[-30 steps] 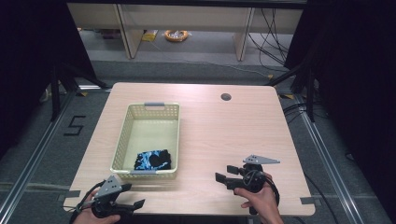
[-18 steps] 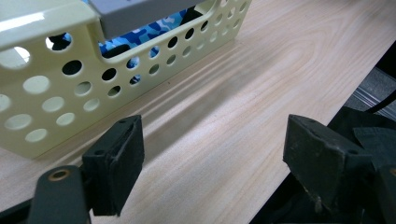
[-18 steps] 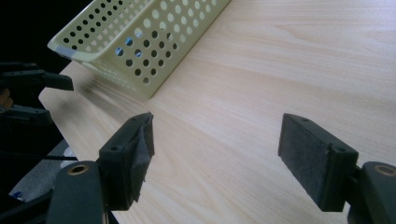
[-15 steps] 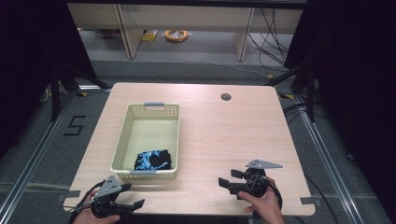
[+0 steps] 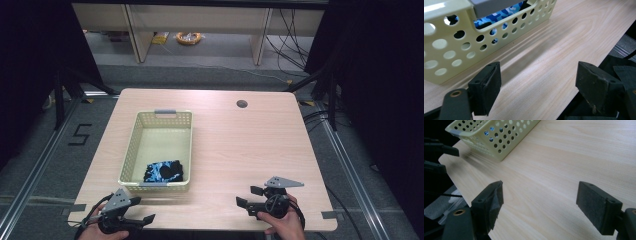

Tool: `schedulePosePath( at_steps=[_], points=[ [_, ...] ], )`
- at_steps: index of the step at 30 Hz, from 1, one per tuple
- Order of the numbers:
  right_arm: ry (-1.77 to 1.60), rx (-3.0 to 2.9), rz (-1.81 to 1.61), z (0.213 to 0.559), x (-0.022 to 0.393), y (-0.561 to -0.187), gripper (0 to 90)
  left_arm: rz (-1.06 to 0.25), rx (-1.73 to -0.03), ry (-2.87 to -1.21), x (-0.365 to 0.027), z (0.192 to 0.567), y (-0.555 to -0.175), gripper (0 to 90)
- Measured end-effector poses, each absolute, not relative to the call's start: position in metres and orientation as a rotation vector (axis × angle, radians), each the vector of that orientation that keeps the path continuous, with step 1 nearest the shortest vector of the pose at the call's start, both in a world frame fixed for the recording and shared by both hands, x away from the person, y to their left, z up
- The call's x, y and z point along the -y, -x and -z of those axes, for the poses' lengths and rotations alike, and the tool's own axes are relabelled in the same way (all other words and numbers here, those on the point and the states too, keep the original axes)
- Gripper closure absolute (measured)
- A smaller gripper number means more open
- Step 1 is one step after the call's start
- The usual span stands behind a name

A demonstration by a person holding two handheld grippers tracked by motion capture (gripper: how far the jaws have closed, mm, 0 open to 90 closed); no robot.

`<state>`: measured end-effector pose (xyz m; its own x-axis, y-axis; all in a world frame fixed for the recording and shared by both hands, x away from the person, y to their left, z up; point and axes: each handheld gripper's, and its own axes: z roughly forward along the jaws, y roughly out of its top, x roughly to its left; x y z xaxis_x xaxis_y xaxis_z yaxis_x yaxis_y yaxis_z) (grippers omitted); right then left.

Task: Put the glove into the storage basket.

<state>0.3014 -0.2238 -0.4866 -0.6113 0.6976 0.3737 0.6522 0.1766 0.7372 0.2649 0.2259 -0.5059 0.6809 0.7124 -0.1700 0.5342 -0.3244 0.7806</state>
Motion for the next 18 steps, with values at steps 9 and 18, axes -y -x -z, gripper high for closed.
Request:
schedulePosePath(
  at_steps=[9,18],
  points=[
    [-1.284,-2.405,-1.358,0.49,0.221,-0.288,21.4,-0.255,-0.946,-2.049,-0.228,0.506,-0.266,20.1],
    [-1.217,-2.438,-1.256,0.492,0.218,-0.279,20.7,-0.258,-0.946,-2.036,-0.227,0.507,-0.266,20.2]
  ],
)
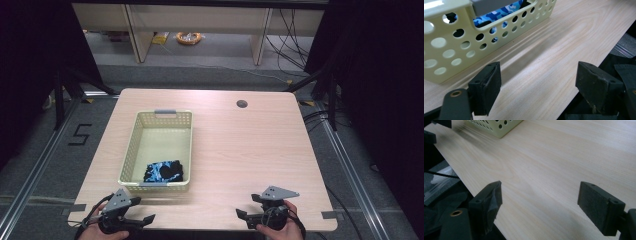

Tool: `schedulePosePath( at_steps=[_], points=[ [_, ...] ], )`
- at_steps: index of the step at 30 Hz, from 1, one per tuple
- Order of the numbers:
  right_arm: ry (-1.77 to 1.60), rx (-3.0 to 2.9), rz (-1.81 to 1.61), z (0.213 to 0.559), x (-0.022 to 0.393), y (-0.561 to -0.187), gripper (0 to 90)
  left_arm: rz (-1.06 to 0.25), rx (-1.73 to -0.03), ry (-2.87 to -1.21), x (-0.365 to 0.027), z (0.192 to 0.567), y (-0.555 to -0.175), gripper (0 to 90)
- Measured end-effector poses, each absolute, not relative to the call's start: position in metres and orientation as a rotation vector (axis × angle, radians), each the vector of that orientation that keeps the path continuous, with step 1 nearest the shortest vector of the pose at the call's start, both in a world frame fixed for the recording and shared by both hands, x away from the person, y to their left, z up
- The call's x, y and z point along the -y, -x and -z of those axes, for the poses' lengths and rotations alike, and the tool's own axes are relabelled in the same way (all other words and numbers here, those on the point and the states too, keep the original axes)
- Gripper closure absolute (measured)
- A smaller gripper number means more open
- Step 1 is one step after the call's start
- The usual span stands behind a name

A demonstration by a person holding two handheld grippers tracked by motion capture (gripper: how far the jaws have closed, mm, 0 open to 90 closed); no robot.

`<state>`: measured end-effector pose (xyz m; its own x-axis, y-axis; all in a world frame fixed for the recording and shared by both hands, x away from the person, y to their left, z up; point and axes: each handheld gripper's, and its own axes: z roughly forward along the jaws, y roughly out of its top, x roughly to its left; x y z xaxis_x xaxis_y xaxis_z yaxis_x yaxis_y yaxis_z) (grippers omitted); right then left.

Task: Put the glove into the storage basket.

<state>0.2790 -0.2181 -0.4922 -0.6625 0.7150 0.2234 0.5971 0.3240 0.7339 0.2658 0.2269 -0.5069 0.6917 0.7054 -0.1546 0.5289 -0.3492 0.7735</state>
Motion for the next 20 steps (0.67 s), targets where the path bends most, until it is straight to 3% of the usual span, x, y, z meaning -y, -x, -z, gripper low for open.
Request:
schedulePosePath(
  at_steps=[20],
  points=[
    [-1.174,-2.458,-1.201,0.4963,0.2192,-0.2739,20.5,-0.253,-0.954,-2.039,-0.2262,0.5073,-0.2657,20.2]
  ],
)
